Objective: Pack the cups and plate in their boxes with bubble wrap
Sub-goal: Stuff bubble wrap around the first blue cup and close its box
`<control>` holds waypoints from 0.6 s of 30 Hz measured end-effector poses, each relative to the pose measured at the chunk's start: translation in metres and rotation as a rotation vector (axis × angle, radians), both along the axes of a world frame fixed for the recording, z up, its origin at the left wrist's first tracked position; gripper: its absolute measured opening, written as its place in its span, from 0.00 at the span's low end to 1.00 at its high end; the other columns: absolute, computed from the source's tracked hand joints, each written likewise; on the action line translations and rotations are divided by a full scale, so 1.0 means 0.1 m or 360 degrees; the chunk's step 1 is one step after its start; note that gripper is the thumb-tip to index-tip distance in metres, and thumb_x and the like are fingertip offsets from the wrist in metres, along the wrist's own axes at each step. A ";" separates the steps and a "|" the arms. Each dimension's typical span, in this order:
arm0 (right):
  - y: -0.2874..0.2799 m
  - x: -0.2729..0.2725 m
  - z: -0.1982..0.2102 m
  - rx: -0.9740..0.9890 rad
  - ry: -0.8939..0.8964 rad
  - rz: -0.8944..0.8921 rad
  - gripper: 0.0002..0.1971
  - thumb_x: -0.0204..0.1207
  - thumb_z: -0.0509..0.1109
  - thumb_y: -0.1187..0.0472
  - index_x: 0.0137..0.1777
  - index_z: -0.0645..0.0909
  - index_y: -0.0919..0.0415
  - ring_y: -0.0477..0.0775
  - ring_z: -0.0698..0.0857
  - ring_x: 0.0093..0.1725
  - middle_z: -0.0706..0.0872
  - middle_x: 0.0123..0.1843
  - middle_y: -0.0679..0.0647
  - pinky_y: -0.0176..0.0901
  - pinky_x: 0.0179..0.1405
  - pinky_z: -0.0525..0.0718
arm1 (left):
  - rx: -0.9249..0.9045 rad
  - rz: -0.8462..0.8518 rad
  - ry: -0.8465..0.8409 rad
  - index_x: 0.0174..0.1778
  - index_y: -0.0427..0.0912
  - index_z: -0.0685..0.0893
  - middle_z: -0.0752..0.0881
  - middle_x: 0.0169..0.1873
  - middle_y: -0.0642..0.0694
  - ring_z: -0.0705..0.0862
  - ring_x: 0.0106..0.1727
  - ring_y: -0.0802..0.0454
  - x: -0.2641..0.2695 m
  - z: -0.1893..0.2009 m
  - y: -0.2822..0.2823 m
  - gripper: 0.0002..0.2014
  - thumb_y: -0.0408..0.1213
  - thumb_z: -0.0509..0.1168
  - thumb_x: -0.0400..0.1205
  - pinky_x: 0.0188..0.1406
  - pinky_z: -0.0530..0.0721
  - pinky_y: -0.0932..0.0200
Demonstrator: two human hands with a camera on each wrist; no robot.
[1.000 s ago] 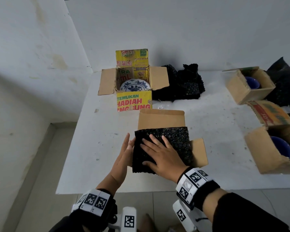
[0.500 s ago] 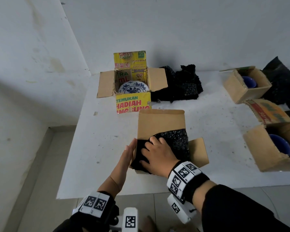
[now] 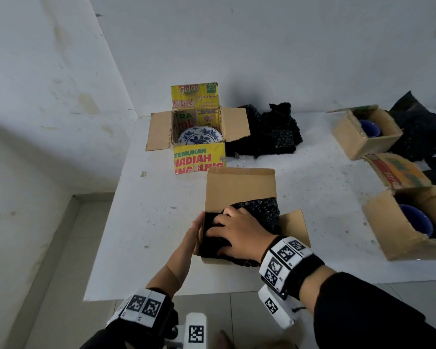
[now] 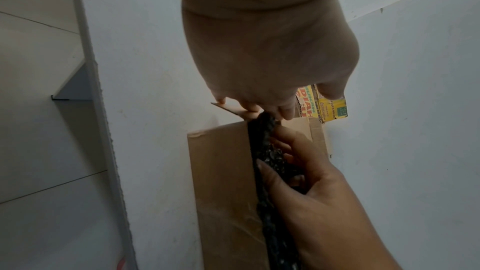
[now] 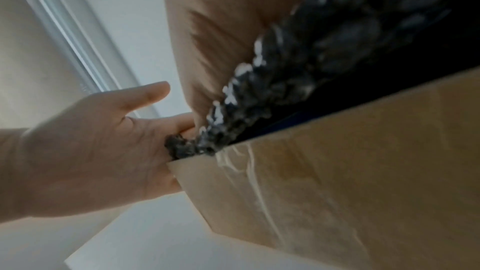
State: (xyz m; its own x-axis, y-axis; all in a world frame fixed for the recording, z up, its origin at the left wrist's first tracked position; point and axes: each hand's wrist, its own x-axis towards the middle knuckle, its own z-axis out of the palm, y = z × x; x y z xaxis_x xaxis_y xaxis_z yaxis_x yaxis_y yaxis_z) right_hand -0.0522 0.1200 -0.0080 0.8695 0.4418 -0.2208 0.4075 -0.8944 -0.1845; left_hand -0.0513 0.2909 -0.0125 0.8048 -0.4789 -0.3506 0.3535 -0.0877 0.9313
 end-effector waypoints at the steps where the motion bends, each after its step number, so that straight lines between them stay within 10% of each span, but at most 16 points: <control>1: 0.04 0.01 0.02 -0.0102 -0.0010 0.0039 0.21 0.75 0.68 0.46 0.69 0.74 0.42 0.60 0.66 0.69 0.75 0.68 0.52 0.56 0.61 0.66 | -0.0051 -0.0036 -0.0004 0.74 0.61 0.64 0.67 0.74 0.63 0.64 0.76 0.67 0.01 -0.05 0.02 0.32 0.68 0.51 0.75 0.75 0.62 0.61; 7: 0.15 0.02 0.01 -0.0467 -0.0038 0.0138 0.12 0.78 0.63 0.48 0.60 0.81 0.41 0.66 0.63 0.69 0.72 0.66 0.56 0.62 0.59 0.65 | 0.0119 -0.0051 -0.0078 0.81 0.54 0.57 0.63 0.76 0.62 0.62 0.75 0.68 -0.01 -0.08 -0.02 0.23 0.48 0.39 0.89 0.67 0.63 0.74; 14: -0.22 -0.09 0.15 0.0268 0.0185 0.0061 0.27 0.76 0.69 0.46 0.75 0.70 0.46 0.53 0.58 0.80 0.65 0.79 0.50 0.51 0.79 0.57 | 0.0181 -0.0045 -0.0121 0.79 0.52 0.57 0.65 0.72 0.66 0.64 0.75 0.66 0.06 -0.21 -0.05 0.20 0.39 0.37 0.90 0.53 0.67 0.88; 18: -0.46 -0.25 0.21 0.0094 0.0112 0.0065 0.32 0.72 0.73 0.48 0.76 0.68 0.41 0.53 0.55 0.81 0.62 0.81 0.48 0.50 0.78 0.57 | 0.0202 -0.0042 -0.0119 0.79 0.54 0.57 0.65 0.72 0.67 0.63 0.77 0.66 0.08 -0.32 -0.05 0.20 0.41 0.39 0.91 0.52 0.67 0.88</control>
